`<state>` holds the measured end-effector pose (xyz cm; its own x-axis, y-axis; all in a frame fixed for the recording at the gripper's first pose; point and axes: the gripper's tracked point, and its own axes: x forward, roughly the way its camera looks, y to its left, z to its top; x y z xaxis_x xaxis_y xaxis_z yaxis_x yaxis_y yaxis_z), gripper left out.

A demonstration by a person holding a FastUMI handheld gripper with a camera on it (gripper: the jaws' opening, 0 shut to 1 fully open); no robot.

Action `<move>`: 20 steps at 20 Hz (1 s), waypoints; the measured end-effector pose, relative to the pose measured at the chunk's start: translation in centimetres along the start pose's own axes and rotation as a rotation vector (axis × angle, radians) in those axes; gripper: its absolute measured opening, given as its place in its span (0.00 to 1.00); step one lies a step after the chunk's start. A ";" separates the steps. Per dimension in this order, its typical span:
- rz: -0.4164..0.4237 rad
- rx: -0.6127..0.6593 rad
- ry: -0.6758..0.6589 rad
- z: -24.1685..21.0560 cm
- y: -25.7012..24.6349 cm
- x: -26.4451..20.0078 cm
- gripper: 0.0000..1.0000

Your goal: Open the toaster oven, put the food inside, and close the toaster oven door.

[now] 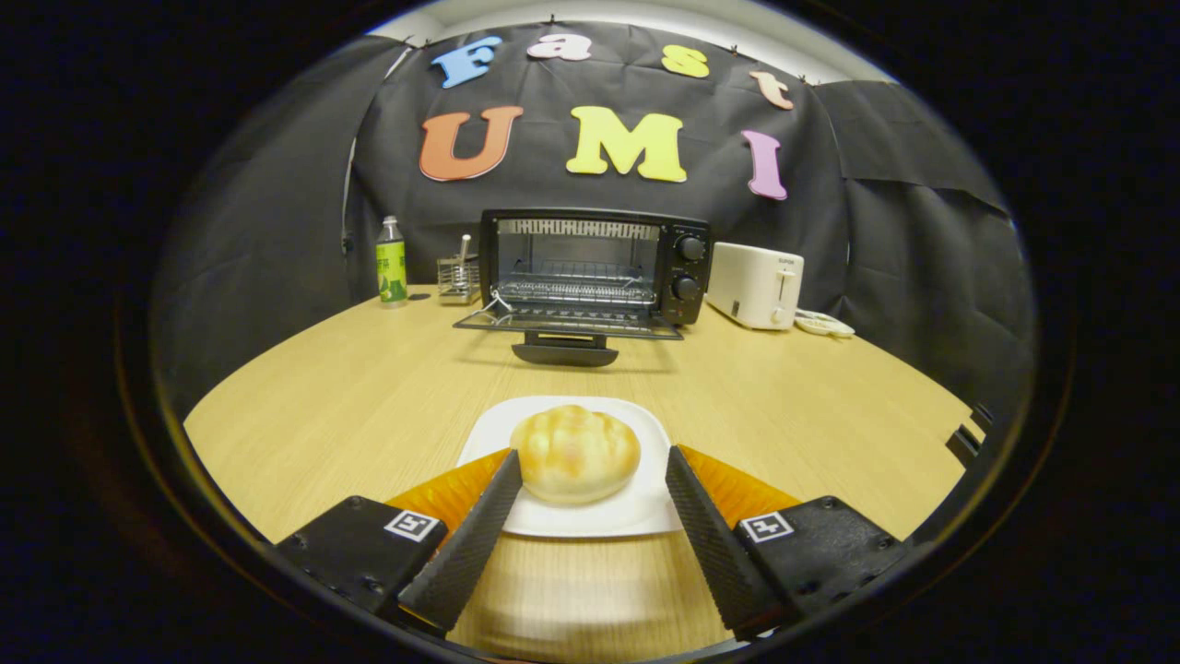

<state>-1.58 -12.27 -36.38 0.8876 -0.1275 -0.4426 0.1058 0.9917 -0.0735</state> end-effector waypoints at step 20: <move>0.000 -0.036 0.019 -0.5 0.9 1.0 0.60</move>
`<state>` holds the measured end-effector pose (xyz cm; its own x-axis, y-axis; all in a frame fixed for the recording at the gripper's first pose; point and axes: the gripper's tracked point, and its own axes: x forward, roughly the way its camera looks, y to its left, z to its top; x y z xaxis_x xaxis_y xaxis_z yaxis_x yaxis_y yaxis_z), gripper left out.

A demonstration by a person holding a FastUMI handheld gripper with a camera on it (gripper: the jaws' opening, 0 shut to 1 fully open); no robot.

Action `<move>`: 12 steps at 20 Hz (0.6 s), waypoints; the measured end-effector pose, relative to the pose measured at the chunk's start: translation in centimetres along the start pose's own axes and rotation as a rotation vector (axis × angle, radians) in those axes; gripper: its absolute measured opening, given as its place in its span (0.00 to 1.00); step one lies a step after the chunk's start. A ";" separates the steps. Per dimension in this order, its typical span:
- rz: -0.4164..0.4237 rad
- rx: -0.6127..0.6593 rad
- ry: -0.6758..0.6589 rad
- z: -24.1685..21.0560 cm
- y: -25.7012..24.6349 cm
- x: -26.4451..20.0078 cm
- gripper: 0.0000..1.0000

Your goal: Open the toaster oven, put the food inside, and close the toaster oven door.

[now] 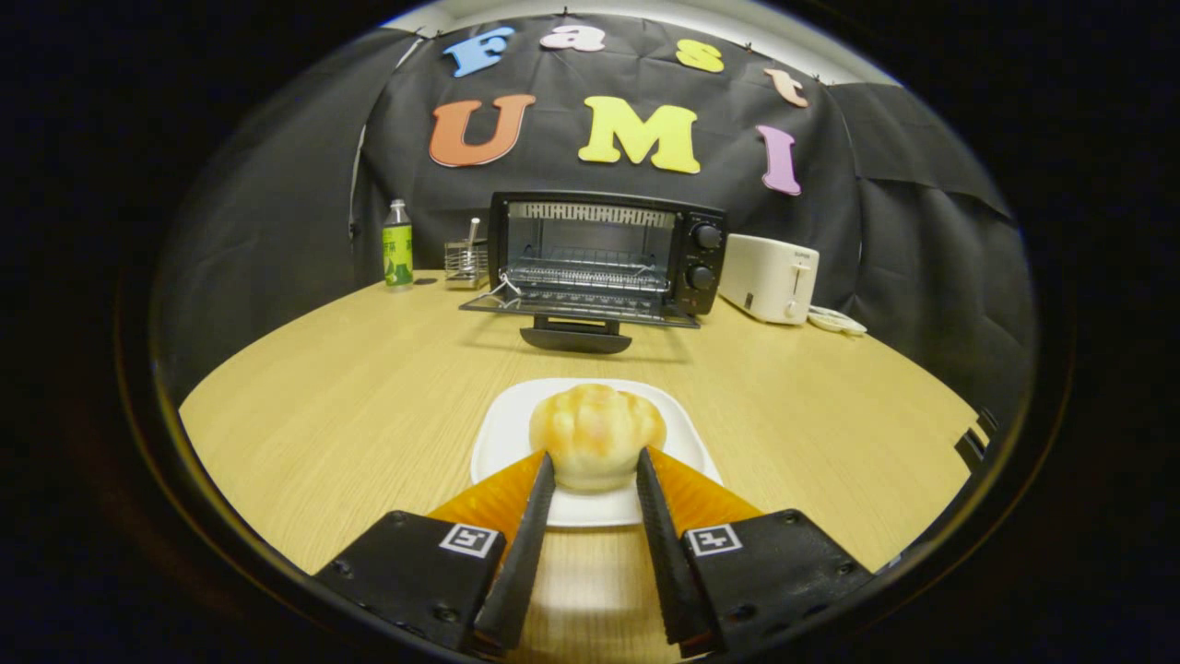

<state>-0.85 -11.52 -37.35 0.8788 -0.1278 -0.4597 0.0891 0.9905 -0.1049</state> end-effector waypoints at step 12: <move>-0.021 -0.025 -0.006 0.3 0.1 0.5 1.00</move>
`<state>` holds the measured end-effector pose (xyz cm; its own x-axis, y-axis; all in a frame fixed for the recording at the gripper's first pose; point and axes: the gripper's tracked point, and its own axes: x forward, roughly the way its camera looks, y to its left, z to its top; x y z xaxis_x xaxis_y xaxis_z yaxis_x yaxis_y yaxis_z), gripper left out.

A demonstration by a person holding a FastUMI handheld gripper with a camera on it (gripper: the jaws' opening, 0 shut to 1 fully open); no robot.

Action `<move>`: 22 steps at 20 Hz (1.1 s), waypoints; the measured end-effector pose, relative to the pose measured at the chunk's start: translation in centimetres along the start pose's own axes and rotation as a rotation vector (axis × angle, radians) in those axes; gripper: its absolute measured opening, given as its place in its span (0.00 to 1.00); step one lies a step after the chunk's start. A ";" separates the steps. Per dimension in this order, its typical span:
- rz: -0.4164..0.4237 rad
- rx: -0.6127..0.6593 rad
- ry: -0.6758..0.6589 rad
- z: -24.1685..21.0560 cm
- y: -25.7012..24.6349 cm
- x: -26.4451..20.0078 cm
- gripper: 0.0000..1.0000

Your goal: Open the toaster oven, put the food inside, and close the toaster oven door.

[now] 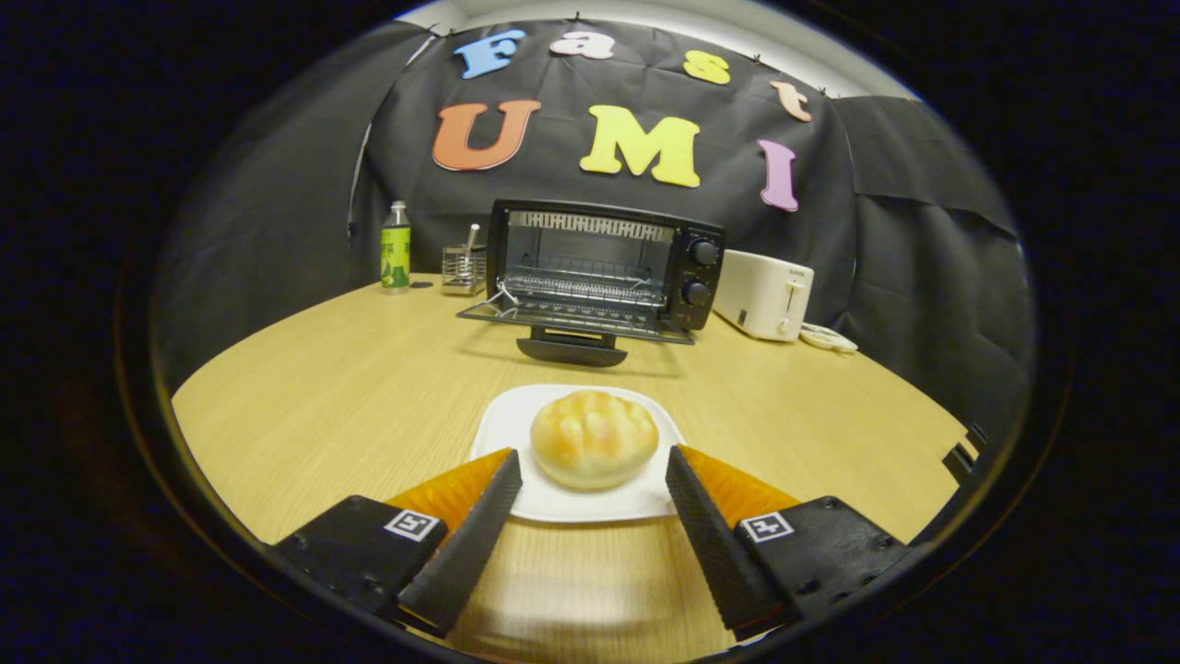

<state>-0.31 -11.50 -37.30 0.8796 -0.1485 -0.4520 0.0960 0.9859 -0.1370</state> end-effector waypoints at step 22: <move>0.033 0.107 0.228 1.7 -0.5 3.3 1.00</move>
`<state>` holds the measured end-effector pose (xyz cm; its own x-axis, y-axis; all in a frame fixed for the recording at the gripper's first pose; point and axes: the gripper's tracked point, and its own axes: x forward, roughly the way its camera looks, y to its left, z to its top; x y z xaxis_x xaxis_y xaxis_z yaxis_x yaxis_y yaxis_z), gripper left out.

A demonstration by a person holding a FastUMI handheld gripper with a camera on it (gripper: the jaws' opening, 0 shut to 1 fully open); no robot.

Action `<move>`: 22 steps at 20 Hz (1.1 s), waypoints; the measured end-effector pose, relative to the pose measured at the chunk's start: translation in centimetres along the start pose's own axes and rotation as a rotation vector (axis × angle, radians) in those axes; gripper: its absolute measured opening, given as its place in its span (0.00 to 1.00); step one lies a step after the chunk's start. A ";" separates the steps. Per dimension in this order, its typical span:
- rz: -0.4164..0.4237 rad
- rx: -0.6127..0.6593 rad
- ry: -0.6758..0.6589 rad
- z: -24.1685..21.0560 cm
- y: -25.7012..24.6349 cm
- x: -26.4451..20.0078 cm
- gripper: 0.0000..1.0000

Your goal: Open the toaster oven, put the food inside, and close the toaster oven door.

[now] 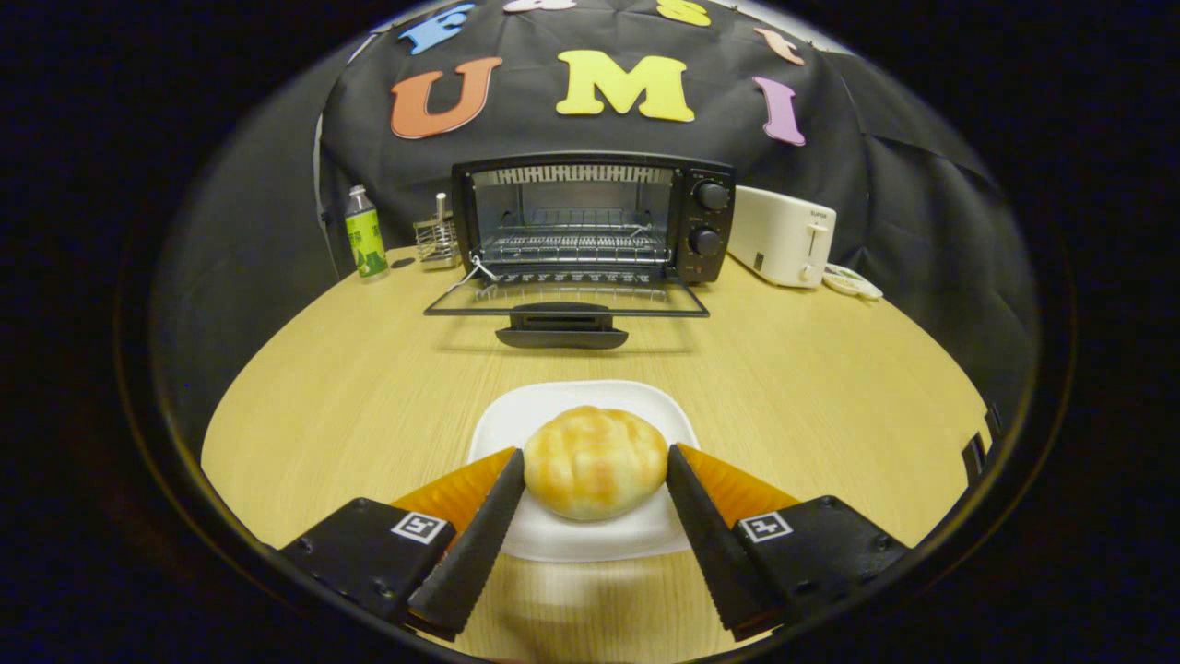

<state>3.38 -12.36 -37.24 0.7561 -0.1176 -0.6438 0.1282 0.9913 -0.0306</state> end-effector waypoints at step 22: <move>0.153 0.352 -0.295 14.0 3.2 -1.8 0.61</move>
<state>11.43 -9.83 -25.46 0.9263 -0.0340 -0.3751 0.1721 0.9241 0.3412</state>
